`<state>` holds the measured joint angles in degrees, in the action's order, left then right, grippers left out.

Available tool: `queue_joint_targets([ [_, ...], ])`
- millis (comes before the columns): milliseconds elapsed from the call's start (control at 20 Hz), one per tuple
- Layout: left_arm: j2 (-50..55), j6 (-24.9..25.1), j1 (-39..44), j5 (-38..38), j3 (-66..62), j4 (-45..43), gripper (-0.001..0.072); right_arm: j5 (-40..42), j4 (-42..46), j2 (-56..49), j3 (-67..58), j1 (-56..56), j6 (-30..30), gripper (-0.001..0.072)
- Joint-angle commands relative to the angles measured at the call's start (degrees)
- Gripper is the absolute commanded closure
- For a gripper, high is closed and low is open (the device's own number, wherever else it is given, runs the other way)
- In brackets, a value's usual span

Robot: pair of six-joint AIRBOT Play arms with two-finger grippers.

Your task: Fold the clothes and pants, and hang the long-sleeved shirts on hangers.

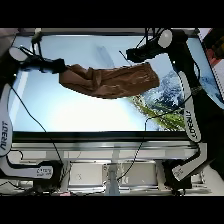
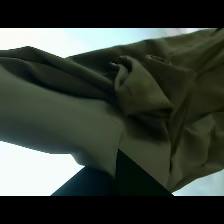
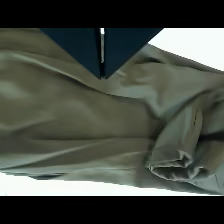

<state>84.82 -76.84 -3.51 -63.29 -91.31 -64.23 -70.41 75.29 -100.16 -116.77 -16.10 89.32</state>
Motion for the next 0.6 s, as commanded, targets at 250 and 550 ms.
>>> queue_joint_targets([
  [250, -5.9, -4.0, 0.2, -16.3, -5.8, -10.8, 0.0692, 7.6, -6.5, 1.0, 3.8, -1.4, 0.0, 0.0679],
  [550, -5.7, -3.8, 0.4, -26.8, -5.8, -10.8, 0.0692, 26.6, -10.1, -2.1, 9.9, -11.7, 0.2, 0.0679],
])
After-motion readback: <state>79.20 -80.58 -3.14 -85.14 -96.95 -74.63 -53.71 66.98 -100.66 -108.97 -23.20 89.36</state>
